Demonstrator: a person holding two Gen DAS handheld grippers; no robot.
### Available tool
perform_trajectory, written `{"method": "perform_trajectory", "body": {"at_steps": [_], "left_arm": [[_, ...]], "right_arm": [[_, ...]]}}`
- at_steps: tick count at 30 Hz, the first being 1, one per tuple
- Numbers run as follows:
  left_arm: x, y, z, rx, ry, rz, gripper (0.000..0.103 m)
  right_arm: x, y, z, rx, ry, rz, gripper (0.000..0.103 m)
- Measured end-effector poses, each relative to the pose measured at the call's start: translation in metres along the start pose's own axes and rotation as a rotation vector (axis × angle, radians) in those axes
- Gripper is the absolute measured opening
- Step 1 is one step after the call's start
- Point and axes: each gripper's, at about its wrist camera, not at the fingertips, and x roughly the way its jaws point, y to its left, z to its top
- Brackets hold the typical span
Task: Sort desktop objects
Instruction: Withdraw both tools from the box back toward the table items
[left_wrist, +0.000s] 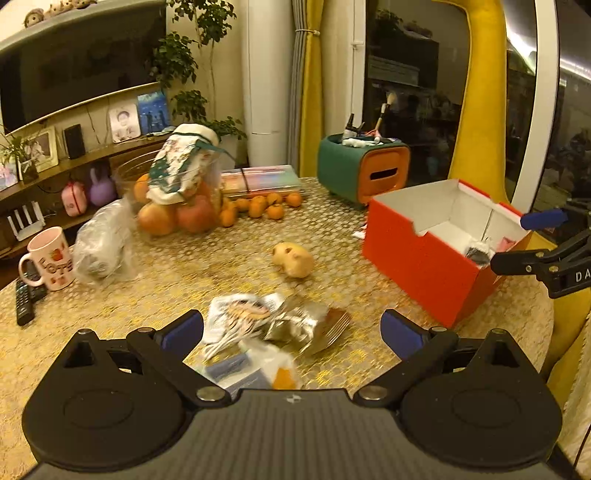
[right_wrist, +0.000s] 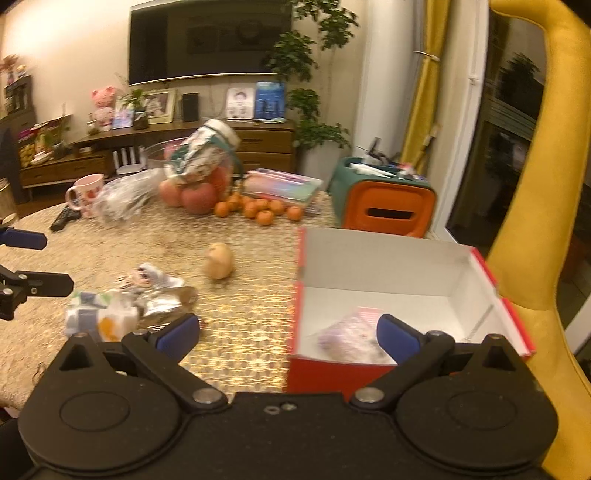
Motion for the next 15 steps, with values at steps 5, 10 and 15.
{"method": "perform_trajectory", "body": {"at_steps": [5,10,15], "left_arm": [[-0.001,0.011,-0.023,-0.022,0.011,-0.008,0.103],[0.007,0.022,-0.043,-0.077,0.03,0.002,0.103],[0.019,0.029,-0.054,-0.06,0.035,-0.002,0.103]], "right_arm": [[0.008,0.029,0.0,-0.015,-0.004,0.025,0.102],[0.025,0.047,-0.004,0.013,0.006,0.037,0.102],[0.049,0.059,-0.007,0.025,0.038,0.046,0.102]]}}
